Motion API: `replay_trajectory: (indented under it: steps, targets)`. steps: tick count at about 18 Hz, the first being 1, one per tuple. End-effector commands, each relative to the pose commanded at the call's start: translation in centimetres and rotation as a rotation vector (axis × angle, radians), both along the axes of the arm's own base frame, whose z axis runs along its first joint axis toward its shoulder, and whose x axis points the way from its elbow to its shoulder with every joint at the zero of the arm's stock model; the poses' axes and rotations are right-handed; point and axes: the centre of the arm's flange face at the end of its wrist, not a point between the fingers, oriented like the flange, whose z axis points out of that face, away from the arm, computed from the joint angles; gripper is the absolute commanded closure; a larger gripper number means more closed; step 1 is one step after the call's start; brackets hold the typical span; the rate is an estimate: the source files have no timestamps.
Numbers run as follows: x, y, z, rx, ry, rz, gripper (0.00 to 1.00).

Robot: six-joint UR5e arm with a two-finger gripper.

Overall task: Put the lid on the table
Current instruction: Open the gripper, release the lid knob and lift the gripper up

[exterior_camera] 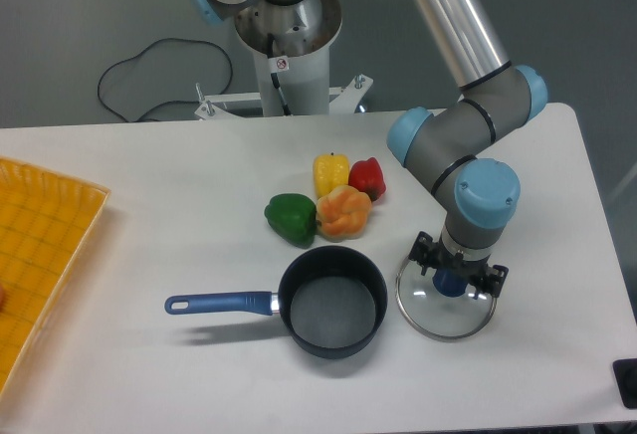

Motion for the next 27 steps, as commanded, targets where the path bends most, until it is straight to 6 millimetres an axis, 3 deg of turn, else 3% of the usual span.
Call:
replay_trajectory:
  steps: [2,6,14,19,23,27]
  targets:
    - [0.4,0.0,0.9,0.004,0.008,-0.005,0.00]
    - [3.0,0.1,2.3,0.002,0.013,-0.026,0.00]
    - [4.4,-1.2,7.5,0.028,0.069,-0.024,0.00]
    - [4.1,-3.0,9.8,0.019,0.088,-0.132,0.00]
    - [3.5,-4.6,10.4,-0.014,0.042,-0.268,0.00]
    - [4.2,-6.0,13.7,-0.030,-0.001,-0.301,0.00]
